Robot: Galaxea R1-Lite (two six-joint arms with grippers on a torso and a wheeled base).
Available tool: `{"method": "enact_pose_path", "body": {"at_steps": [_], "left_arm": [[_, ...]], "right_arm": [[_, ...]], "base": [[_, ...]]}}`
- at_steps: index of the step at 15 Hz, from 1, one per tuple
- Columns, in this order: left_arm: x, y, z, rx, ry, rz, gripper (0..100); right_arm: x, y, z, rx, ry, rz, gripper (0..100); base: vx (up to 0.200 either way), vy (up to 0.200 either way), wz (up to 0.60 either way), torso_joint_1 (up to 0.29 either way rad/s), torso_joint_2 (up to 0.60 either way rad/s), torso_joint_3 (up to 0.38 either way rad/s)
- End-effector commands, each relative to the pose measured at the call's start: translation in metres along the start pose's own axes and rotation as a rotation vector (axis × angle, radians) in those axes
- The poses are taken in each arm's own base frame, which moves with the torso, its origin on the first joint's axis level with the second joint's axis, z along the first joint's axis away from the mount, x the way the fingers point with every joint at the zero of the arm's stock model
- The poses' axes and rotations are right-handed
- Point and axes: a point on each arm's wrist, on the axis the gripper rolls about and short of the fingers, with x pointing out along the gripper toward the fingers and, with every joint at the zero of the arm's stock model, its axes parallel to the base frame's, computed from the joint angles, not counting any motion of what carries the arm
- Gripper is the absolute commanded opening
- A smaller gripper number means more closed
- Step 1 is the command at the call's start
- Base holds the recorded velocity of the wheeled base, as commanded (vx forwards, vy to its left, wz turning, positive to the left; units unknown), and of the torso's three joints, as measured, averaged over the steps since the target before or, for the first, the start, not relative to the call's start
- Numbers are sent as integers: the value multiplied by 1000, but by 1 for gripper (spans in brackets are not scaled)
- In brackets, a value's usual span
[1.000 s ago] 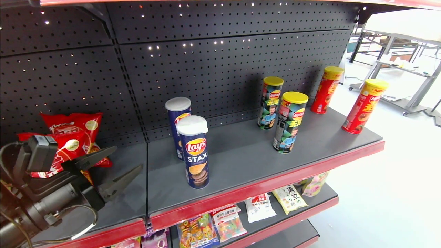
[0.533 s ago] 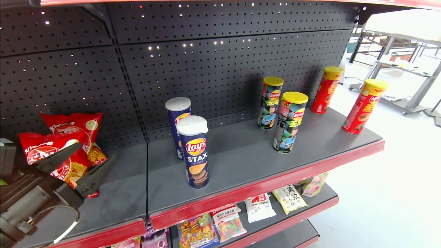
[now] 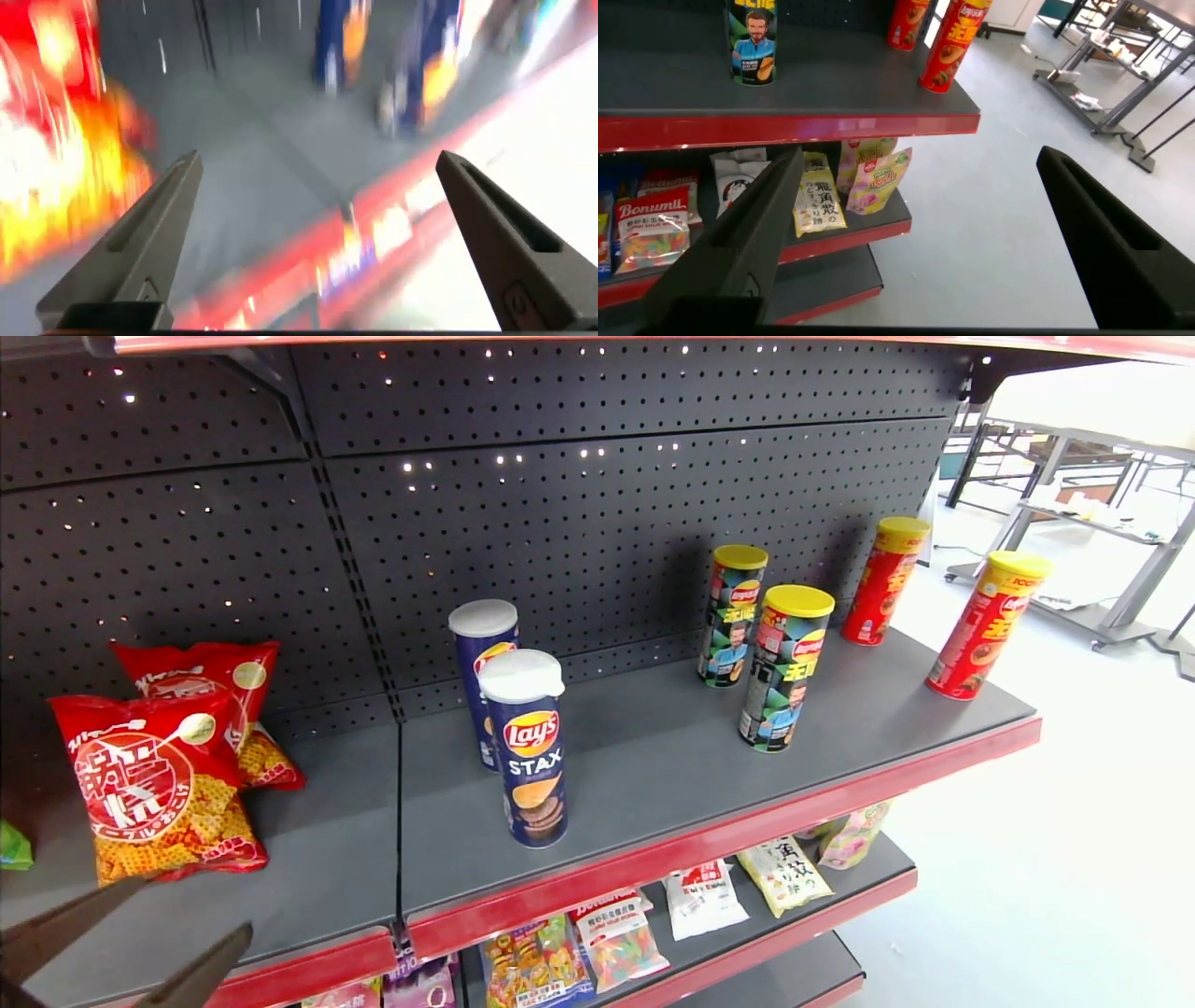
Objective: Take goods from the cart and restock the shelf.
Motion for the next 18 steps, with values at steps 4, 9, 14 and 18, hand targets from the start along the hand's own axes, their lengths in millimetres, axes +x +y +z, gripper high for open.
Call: {"method": "enact_pose_path", "body": {"at_steps": [4,9,14,18], "left_arm": [[-57,-10,17,47,-201,86,100],[-55,-9,14,88,-179,121,100],[-55,-9,14,111,-175,124,100],[-56,-9,10,129,-152,125,100]], "right_arm": [[27,-9,47,-12,7,65,100],[29,-3,31,-17,46,126,100],[27,1,17,-17,74,137,100],[28,2,16,-17,74,143,100]], "base": [[0,0,0,0,0,0],[0,0,240,1,2,1],[0,0,600,4,0,2],[0,0,450,2,1,3]]}}
